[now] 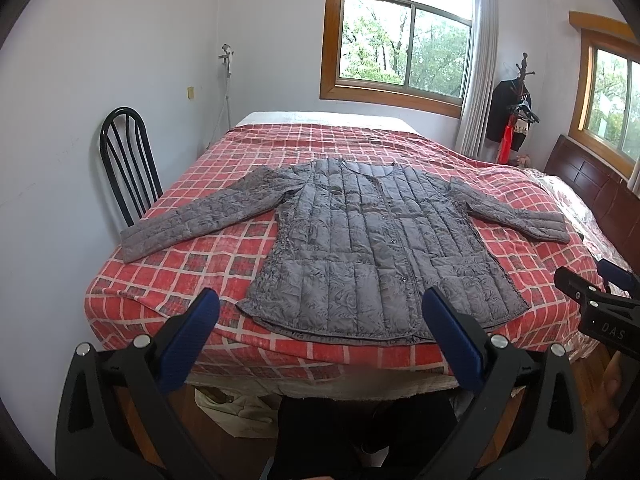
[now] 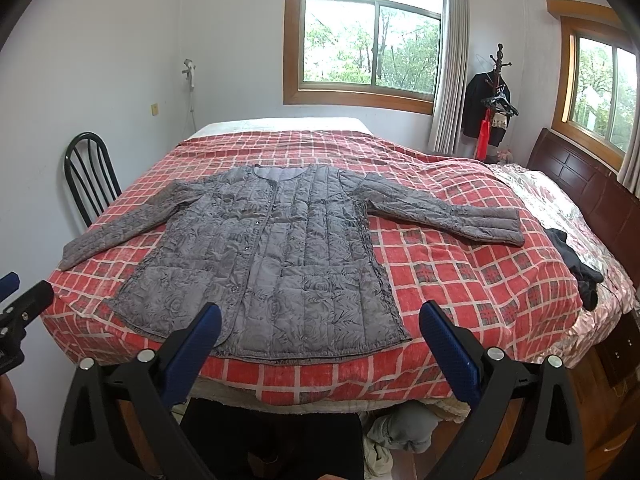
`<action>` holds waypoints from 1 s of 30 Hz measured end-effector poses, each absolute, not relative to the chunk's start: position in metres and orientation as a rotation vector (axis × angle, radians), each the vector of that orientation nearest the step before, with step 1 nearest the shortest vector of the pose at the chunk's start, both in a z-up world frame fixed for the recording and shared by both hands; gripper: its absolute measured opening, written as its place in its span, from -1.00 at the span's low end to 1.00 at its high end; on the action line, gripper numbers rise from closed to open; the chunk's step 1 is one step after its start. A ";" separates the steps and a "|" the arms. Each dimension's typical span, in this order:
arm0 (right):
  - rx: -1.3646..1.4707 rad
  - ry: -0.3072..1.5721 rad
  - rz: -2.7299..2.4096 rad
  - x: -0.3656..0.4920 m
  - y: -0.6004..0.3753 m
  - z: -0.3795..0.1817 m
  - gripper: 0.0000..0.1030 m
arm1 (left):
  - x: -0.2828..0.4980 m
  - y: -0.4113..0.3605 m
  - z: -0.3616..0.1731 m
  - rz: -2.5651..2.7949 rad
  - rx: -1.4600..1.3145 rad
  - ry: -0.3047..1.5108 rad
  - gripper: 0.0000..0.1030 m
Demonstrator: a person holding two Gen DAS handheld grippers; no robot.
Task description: Fold large clothes
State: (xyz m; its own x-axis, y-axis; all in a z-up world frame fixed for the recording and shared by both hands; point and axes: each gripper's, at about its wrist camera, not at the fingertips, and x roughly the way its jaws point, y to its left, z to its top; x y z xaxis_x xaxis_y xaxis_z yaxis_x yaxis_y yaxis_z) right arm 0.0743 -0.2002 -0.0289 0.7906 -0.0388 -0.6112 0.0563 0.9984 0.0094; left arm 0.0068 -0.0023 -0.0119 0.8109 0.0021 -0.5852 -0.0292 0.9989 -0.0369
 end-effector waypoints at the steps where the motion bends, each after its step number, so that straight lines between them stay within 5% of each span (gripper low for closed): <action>1: 0.028 0.658 -0.051 0.075 -0.201 -0.028 0.93 | 0.007 -0.003 -0.012 0.016 -0.044 0.625 0.95; 30: 0.023 0.673 -0.061 0.089 -0.208 -0.025 0.93 | 0.026 -0.004 -0.020 0.006 -0.048 0.642 0.95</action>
State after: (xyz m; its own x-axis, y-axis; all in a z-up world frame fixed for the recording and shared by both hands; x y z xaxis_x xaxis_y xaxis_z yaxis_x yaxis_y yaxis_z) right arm 0.0890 -0.2081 -0.0248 0.7805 -0.0489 -0.6233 0.0640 0.9979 0.0019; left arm 0.0260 -0.0042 -0.0198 0.8007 -0.0091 -0.5991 -0.0204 0.9989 -0.0424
